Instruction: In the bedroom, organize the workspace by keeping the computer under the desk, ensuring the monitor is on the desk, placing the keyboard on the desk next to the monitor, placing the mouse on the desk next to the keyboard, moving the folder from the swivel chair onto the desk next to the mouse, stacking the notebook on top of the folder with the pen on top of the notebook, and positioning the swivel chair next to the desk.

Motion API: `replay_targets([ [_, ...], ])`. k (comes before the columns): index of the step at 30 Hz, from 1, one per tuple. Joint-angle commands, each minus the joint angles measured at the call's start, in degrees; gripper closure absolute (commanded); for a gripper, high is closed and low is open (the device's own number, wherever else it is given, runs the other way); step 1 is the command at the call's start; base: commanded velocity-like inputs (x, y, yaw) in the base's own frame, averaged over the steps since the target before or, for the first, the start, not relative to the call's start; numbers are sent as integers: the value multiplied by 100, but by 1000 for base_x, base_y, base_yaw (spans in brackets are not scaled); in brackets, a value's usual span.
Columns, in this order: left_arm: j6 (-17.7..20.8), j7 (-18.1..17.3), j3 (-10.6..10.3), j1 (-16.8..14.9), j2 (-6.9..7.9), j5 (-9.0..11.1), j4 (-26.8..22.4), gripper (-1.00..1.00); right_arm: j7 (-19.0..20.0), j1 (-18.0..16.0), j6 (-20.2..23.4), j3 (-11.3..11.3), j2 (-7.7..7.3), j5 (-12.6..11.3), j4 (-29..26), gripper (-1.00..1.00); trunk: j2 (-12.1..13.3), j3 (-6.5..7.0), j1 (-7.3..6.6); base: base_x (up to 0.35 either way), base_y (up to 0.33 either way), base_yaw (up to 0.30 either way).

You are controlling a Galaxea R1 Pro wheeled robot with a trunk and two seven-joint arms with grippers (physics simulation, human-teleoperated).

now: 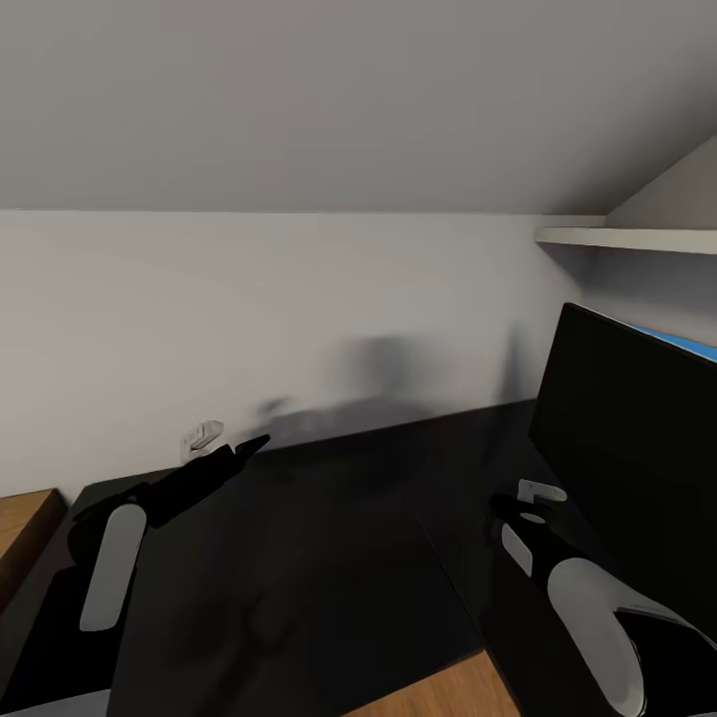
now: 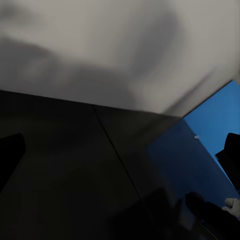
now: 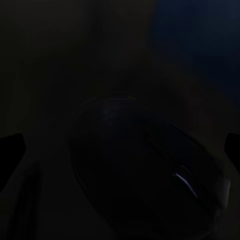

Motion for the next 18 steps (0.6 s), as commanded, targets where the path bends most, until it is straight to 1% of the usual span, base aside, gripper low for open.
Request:
replay_targets([
  [1,33,-38,10,-5,-1,-22,-1,-100,3,-5,-28,-27,0,-3,6,-100,-45,-24,22,0,0,0],
  [2,34,-38,10,-5,-1,-22,-1,-100,4,-5,-28,-27,0,-3,6,-100,-85,-42,44,0,0,0],
  [13,38,-39,10,-5,-3,-22,7,-100,0,-5,-28,-27,2,-3,6,-100,-85,-42,44,0,0,0],
  [16,38,-38,10,-5,-3,-22,8,-100,0,-5,-28,-27,3,-3,6,-100,-205,-96,110,0,0,0],
  [18,39,-38,10,-5,-3,-22,8,-100,0,-5,-28,-27,4,-3,6,-100,-205,-96,110,0,0,0],
])
